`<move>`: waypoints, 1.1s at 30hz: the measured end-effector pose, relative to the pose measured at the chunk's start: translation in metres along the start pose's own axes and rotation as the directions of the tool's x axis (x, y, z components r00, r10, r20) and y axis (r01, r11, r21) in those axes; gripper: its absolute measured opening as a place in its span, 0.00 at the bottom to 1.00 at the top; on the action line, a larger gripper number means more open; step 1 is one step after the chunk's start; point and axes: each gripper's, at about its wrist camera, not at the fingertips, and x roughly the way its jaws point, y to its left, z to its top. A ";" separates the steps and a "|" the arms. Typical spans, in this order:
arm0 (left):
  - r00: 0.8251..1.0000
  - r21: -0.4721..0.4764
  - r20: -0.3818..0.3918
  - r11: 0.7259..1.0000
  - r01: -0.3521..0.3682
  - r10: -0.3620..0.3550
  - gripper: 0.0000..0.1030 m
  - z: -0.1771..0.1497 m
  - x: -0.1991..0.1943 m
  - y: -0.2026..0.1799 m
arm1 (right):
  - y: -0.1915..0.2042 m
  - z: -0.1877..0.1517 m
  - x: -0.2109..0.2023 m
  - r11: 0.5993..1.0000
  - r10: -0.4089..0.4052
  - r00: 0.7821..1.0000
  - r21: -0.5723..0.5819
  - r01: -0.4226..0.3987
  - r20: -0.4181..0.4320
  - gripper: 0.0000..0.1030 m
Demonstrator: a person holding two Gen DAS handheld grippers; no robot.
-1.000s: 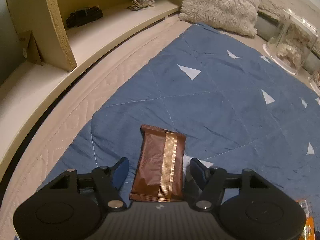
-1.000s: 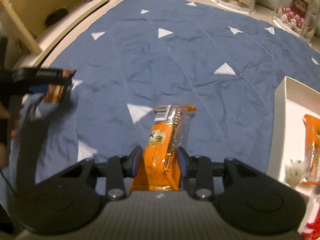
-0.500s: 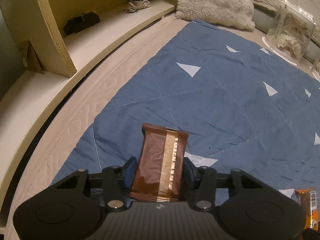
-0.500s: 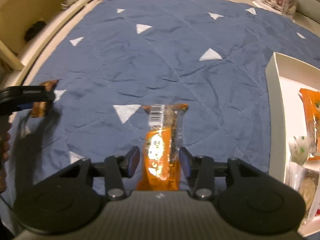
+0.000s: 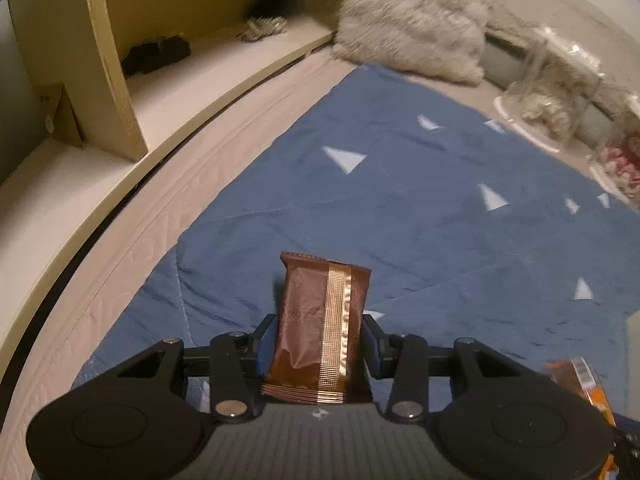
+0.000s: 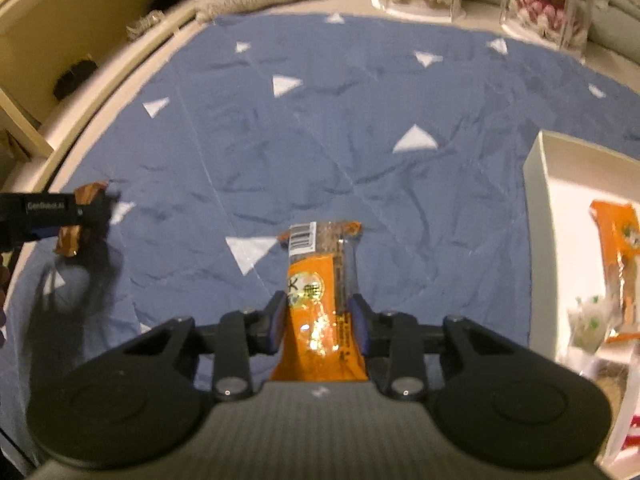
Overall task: Organize snacks
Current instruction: 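Lift both bars and carry them over the white box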
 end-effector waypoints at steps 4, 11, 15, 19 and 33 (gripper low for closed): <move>0.999 0.002 0.023 0.999 0.046 -0.046 0.44 -0.003 -0.022 -0.011 | -0.004 0.003 -0.016 1.000 0.015 0.998 -0.003 -0.015 0.054 0.38; 0.992 0.043 0.036 0.992 0.116 -0.118 0.44 -0.014 -0.046 -0.036 | -0.014 -0.006 -0.028 1.000 -0.003 0.998 -0.021 0.004 0.063 0.38; 0.992 0.052 0.035 0.991 0.122 -0.124 0.44 -0.015 -0.047 -0.042 | -0.019 -0.016 -0.016 1.000 -0.010 1.000 -0.026 0.009 -0.015 0.39; 0.992 0.048 0.028 0.992 0.120 -0.121 0.44 -0.014 -0.044 -0.045 | -0.016 -0.026 0.004 0.998 -0.037 0.995 -0.053 0.033 -0.092 0.39; 0.991 0.068 0.013 0.989 0.133 -0.134 0.44 -0.018 -0.045 -0.059 | 0.004 -0.036 -0.003 0.985 -0.089 0.993 -0.154 0.077 -0.072 0.36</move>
